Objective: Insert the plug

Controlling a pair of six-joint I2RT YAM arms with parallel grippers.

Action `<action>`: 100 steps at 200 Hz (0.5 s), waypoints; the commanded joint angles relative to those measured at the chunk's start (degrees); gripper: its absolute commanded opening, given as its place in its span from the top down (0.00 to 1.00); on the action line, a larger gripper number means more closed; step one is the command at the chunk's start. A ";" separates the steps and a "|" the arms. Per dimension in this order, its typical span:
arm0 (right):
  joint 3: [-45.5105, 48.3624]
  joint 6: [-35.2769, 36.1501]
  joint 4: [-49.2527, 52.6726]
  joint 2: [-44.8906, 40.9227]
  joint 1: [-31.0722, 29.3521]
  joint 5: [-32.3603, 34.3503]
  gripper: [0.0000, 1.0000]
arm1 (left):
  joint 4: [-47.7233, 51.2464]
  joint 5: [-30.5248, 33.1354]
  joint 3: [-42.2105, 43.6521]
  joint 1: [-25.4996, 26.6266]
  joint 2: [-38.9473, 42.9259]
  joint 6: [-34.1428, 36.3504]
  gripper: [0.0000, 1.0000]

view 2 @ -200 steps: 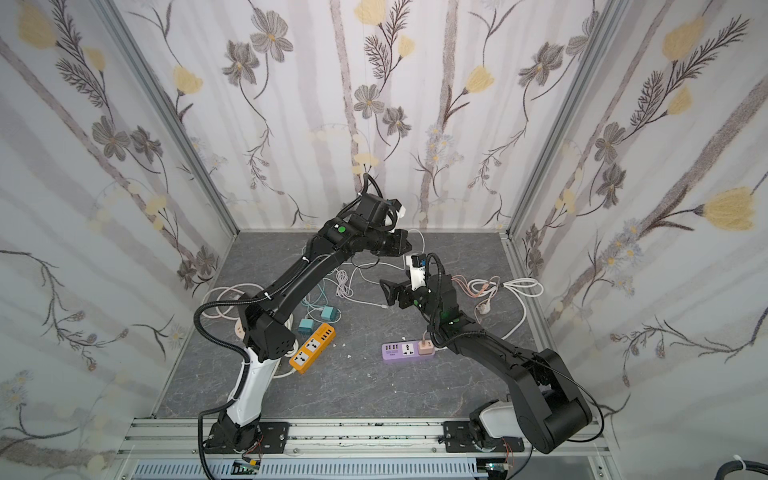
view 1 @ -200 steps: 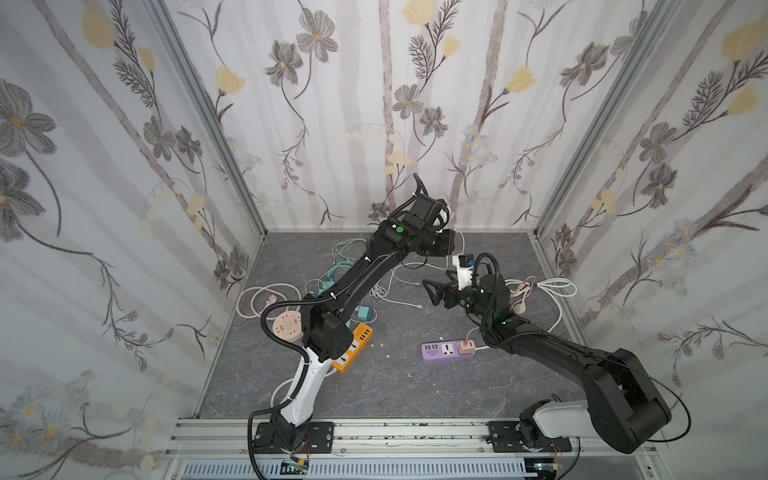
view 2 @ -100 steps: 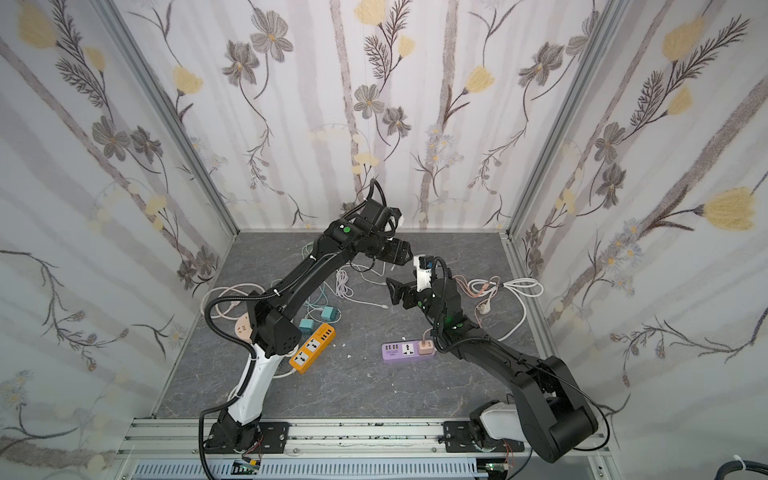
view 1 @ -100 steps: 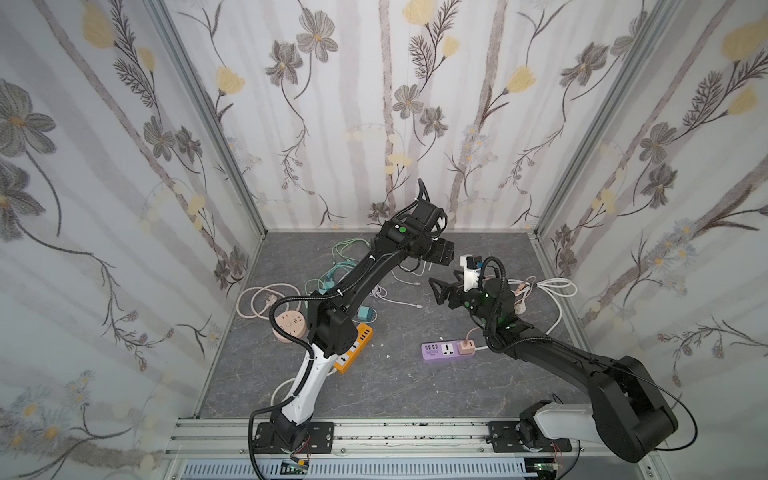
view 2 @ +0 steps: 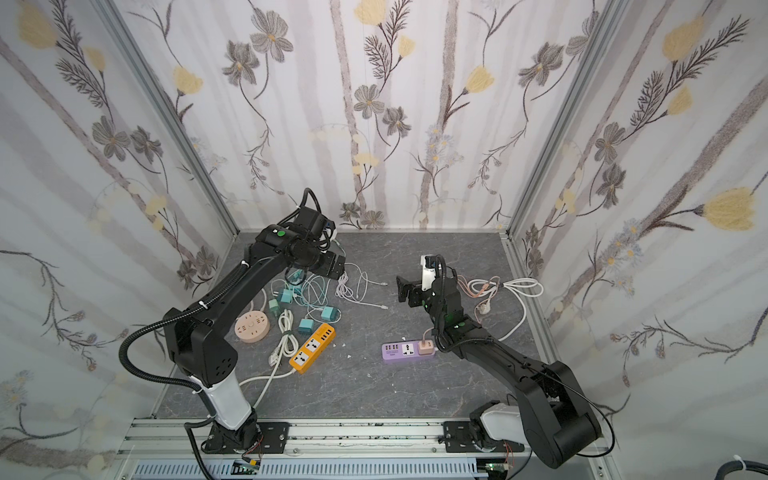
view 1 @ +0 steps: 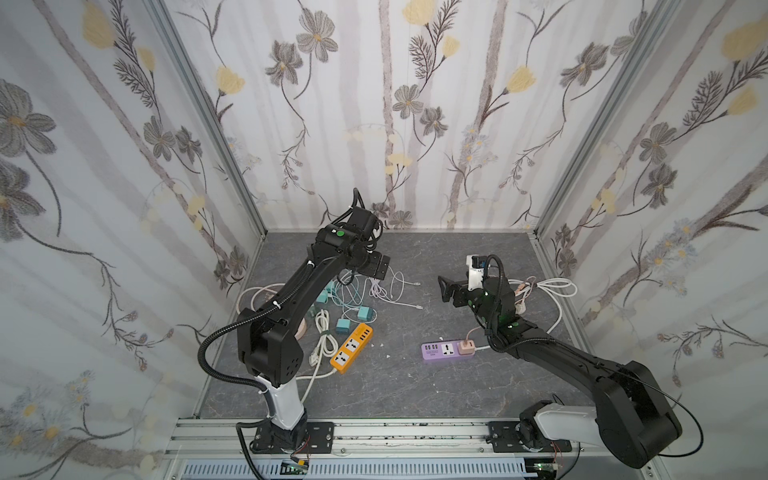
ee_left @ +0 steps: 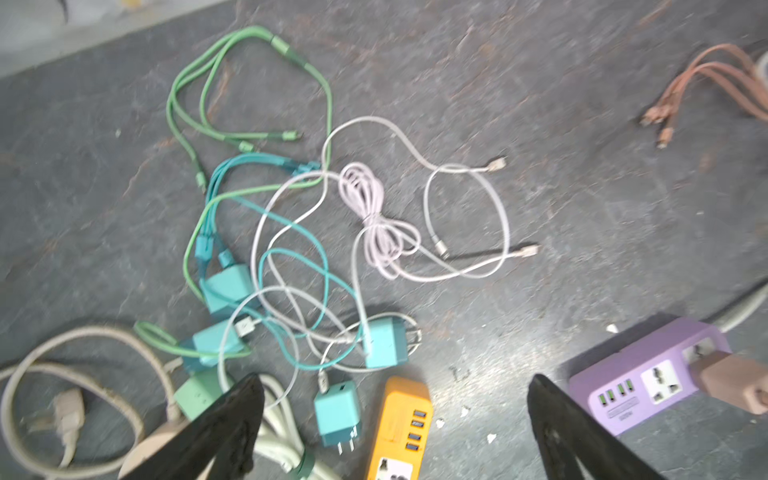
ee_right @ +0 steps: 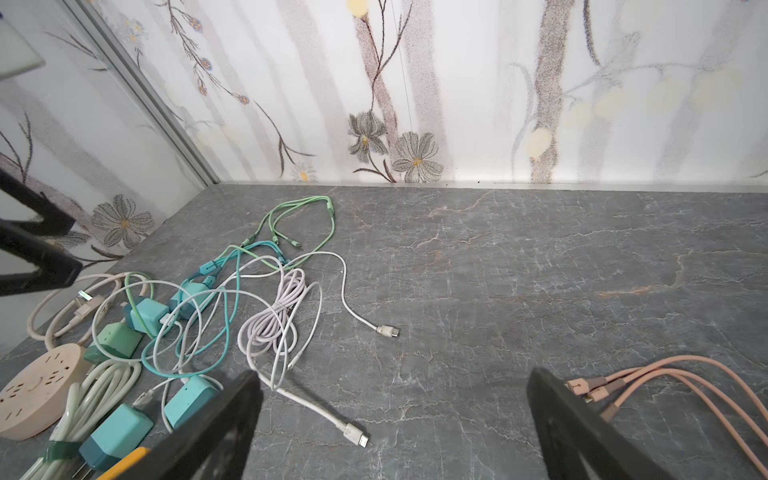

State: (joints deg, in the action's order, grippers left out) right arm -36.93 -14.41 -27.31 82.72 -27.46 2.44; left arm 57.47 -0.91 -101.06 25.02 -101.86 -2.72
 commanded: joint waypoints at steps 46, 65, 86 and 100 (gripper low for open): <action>-2.29 1.19 3.18 0.42 0.04 -0.13 0.01 | 3.68 10.58 6.61 -5.88 -4.98 -7.18 0.24; -2.38 1.14 3.30 0.26 -0.07 -0.33 0.01 | 4.01 14.36 5.63 -5.96 -8.78 -7.39 0.29; -2.44 1.22 3.92 -0.08 -0.10 -0.33 0.01 | 4.97 17.48 3.78 -6.00 -12.63 -7.59 0.32; -2.44 1.34 4.36 -0.43 -0.07 -0.33 0.01 | 4.40 19.14 3.89 -5.99 -13.53 -7.57 0.36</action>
State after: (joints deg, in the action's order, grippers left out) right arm -38.83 -13.82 -23.27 82.85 -27.55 2.87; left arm 60.86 12.40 -96.42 19.07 -113.95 -9.17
